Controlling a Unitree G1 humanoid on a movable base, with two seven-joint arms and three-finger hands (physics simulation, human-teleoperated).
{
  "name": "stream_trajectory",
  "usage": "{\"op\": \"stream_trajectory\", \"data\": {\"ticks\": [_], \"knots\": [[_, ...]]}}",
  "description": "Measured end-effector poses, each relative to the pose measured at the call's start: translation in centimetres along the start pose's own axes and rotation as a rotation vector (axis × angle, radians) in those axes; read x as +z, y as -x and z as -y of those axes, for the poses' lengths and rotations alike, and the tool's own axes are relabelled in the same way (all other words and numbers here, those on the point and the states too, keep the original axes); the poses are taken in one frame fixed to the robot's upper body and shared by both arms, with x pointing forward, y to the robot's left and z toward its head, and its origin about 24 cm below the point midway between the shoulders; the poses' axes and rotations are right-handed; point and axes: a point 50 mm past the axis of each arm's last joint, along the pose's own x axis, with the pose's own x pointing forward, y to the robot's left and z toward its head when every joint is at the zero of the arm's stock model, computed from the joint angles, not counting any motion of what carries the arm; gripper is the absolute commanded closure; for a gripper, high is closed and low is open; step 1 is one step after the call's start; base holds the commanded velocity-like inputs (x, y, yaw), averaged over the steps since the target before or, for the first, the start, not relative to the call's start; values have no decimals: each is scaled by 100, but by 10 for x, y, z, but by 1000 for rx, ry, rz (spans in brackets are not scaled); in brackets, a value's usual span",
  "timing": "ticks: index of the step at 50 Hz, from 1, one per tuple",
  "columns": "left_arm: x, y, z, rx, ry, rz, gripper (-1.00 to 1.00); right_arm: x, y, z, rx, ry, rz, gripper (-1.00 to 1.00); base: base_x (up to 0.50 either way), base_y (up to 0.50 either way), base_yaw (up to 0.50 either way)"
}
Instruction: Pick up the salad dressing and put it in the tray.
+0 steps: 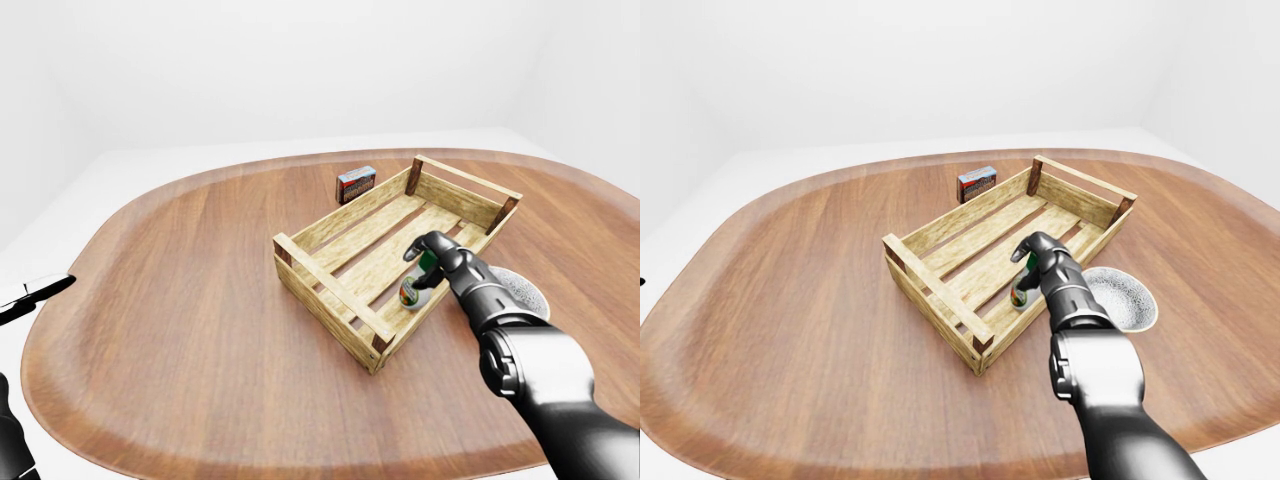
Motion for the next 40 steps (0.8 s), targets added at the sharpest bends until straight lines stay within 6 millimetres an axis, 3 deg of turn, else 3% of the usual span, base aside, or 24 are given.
{"op": "stream_trajectory", "data": {"ticks": [40], "knots": [[1, 0, 1, -1, 3, 6, -100, 0, 0, 6, 8, 30, -1, -100, 0, 0, 0]]}}
